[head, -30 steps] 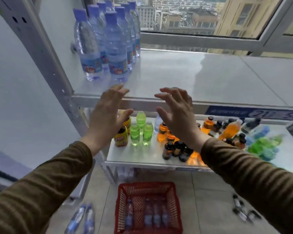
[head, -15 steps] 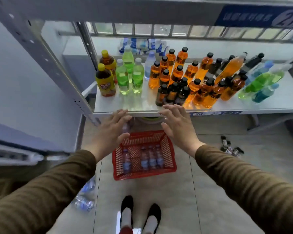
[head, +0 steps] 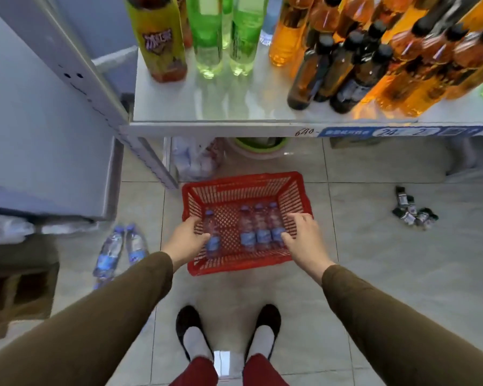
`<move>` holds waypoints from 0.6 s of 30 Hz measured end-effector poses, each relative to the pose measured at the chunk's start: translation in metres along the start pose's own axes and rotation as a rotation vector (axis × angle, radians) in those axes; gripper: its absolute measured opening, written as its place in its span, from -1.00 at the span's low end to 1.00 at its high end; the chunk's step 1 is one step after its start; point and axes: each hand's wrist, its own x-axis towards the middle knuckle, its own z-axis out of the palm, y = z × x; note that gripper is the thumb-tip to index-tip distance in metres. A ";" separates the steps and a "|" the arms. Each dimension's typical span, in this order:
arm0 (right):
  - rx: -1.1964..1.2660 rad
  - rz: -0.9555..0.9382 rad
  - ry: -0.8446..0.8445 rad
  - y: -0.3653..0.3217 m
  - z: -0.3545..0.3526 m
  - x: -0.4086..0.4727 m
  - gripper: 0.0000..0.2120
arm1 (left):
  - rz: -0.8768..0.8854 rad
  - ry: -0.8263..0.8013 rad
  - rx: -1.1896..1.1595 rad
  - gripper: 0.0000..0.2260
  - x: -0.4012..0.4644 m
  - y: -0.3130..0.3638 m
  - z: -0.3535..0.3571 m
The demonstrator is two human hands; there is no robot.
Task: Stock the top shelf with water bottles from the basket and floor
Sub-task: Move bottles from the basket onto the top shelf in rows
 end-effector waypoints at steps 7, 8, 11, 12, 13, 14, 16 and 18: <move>0.193 0.145 -0.141 0.057 0.115 0.080 -0.62 | -0.091 -0.075 -0.101 -0.72 0.107 -0.057 0.078; 0.212 0.156 -0.155 0.063 0.128 0.092 -0.64 | -0.087 -0.081 -0.109 -0.71 0.124 -0.064 0.089; 0.301 0.215 -0.191 0.073 0.162 0.126 -0.62 | -0.110 -0.075 -0.067 -0.77 0.178 -0.094 0.119; 0.332 0.238 -0.203 0.076 0.175 0.138 -0.62 | -0.136 -0.070 -0.039 -0.77 0.196 -0.107 0.127; 0.361 0.257 -0.222 0.078 0.186 0.149 -0.63 | -0.165 -0.067 -0.013 -0.77 0.211 -0.119 0.135; 0.375 0.281 -0.247 0.081 0.198 0.160 -0.62 | -0.181 -0.053 -0.003 -0.76 0.225 -0.128 0.143; 0.376 0.303 -0.292 0.084 0.222 0.182 -0.56 | -0.200 -0.022 0.011 -0.75 0.245 -0.142 0.158; 0.351 0.292 -0.319 0.088 0.244 0.201 -0.58 | -0.200 0.007 0.063 -0.69 0.254 -0.143 0.170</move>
